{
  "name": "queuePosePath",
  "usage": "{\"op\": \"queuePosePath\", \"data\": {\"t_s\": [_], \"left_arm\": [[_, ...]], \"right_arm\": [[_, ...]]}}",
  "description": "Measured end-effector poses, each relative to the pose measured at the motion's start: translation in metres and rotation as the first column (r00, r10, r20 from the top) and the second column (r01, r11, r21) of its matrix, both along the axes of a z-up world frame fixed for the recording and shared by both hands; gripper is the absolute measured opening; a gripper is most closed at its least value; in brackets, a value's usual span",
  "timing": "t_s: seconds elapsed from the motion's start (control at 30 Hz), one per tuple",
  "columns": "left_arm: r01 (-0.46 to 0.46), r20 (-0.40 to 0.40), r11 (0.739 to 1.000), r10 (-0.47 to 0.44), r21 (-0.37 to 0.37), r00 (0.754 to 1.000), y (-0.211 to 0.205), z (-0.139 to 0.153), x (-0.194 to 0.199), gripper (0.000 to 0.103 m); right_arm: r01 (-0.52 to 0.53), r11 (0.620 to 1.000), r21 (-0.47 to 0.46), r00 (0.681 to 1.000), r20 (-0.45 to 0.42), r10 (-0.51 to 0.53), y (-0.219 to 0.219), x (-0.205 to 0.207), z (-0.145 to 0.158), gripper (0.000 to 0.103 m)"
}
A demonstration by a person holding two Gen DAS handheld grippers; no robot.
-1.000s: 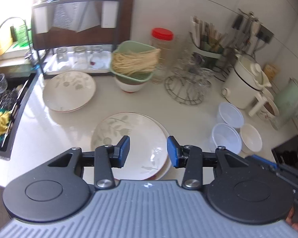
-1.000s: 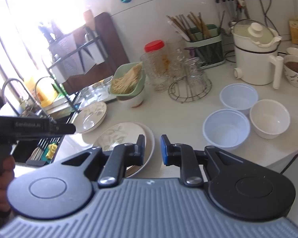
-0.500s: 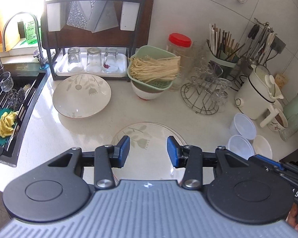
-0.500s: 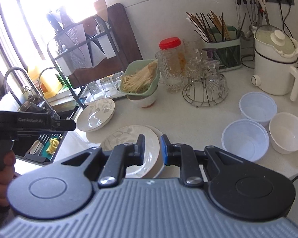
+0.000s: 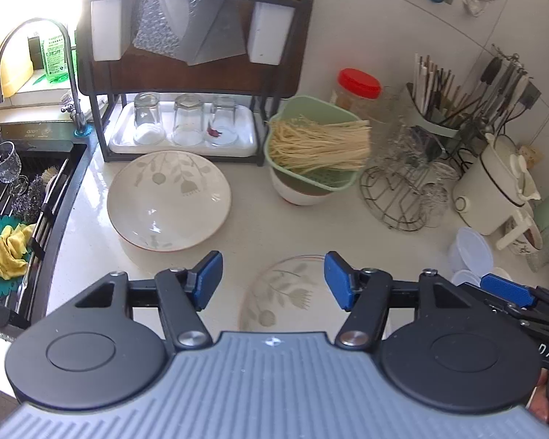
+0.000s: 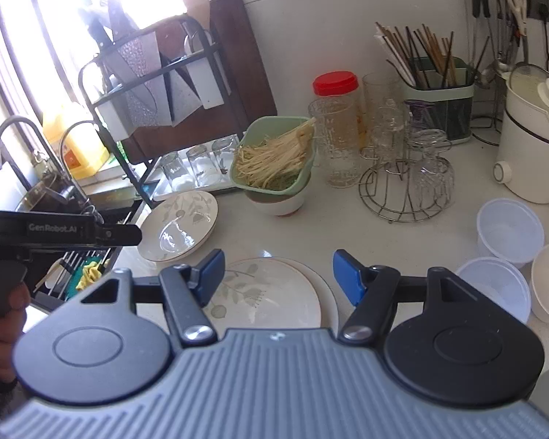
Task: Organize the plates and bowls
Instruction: 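Open the left tool fingers and withdraw from the stacked plates, then move the left tool to the second leaf-pattern plate rim and grasp it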
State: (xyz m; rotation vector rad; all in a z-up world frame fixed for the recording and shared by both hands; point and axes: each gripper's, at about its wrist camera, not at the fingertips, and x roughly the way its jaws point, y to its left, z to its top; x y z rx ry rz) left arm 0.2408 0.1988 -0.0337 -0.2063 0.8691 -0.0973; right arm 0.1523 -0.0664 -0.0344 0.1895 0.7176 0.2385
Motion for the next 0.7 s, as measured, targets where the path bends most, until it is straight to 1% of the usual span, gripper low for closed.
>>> {"op": "queuePosePath", "data": {"t_s": [0.17, 0.2, 0.27, 0.4, 0.47, 0.5, 0.7], "left_arm": [[-0.020, -0.022, 1.000, 0.020, -0.003, 1.000, 0.019, -0.010, 0.016, 0.074], [-0.025, -0.025, 1.000, 0.025, -0.001, 0.999, 0.023, -0.011, 0.019, 0.082], [-0.049, -0.022, 0.999, 0.049, 0.004, 0.999, 0.031, -0.014, 0.024, 0.091], [-0.077, -0.034, 0.997, 0.077, -0.010, 0.996, 0.050, -0.021, 0.034, 0.092], [-0.095, -0.046, 0.995, 0.094, -0.015, 0.994, 0.060, -0.025, 0.041, 0.093], [-0.102, -0.051, 0.995, 0.101, -0.018, 0.994, 0.066, -0.028, 0.045, 0.094], [-0.140, -0.090, 0.990, 0.138, -0.020, 0.986, 0.096, -0.045, 0.062, 0.096]], "right_arm": [[-0.012, 1.000, -0.015, 1.000, -0.017, 0.012, 0.016, 0.016, -0.006, 0.067], [-0.010, 1.000, -0.020, 1.000, -0.021, 0.009, 0.018, 0.020, -0.008, 0.067], [0.001, 0.999, -0.048, 1.000, -0.021, -0.002, 0.026, 0.027, -0.010, 0.067], [-0.010, 0.999, -0.042, 0.999, -0.046, 0.008, 0.038, 0.047, -0.016, 0.069], [-0.019, 0.999, -0.045, 0.998, -0.055, 0.016, 0.045, 0.056, -0.019, 0.087], [-0.023, 0.999, -0.046, 0.998, -0.058, 0.020, 0.050, 0.062, -0.020, 0.089], [-0.061, 0.998, -0.030, 0.992, -0.110, 0.057, 0.077, 0.087, -0.034, 0.089]]}}
